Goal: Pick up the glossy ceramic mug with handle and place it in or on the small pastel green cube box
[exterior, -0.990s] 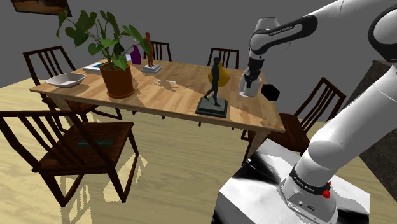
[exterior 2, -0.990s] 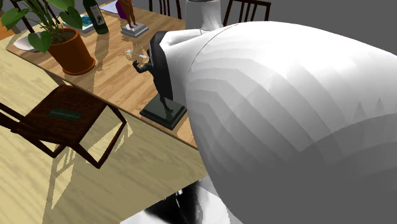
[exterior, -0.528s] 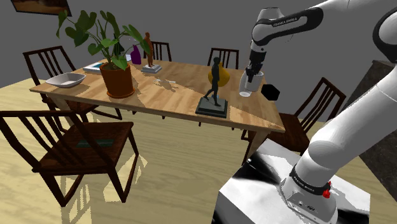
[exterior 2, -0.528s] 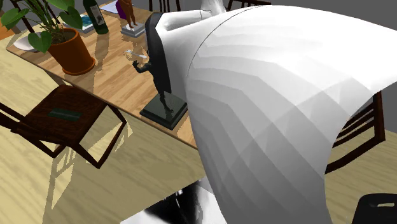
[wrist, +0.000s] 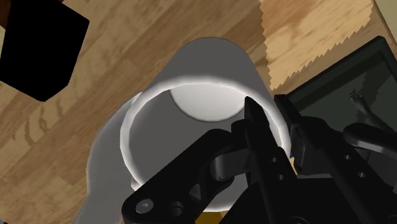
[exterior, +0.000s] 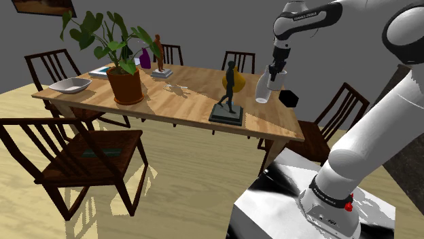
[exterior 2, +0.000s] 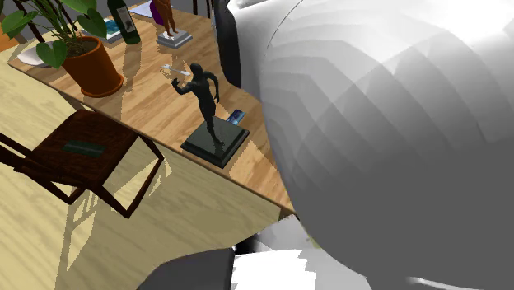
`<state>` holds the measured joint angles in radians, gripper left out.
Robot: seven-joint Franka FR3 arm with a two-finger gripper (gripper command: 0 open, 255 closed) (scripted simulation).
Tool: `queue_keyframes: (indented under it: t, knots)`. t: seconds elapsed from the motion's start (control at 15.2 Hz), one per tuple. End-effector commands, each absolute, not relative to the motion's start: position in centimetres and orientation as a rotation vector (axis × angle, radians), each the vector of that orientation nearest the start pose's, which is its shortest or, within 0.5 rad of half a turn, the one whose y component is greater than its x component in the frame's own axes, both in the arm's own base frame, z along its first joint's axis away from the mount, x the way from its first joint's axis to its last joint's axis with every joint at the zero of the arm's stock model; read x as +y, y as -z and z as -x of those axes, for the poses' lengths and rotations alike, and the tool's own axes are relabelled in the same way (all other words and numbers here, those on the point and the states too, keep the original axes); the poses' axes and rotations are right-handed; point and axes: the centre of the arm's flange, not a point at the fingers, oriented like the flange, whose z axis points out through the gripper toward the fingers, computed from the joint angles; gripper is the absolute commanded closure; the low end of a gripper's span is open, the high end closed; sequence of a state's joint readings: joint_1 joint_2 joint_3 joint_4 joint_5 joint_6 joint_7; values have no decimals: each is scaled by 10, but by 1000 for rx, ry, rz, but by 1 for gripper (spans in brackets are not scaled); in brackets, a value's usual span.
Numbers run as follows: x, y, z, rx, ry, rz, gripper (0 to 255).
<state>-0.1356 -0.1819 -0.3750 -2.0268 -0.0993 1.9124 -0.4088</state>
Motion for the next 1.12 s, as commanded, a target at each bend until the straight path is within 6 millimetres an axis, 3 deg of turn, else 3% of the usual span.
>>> queue_keyframes:
  t: [0.0,1.06]
  knots:
    - [-291,-528,-441,104,61,3190,255]
    - [-501,-545,-449,104,61,3190,255]
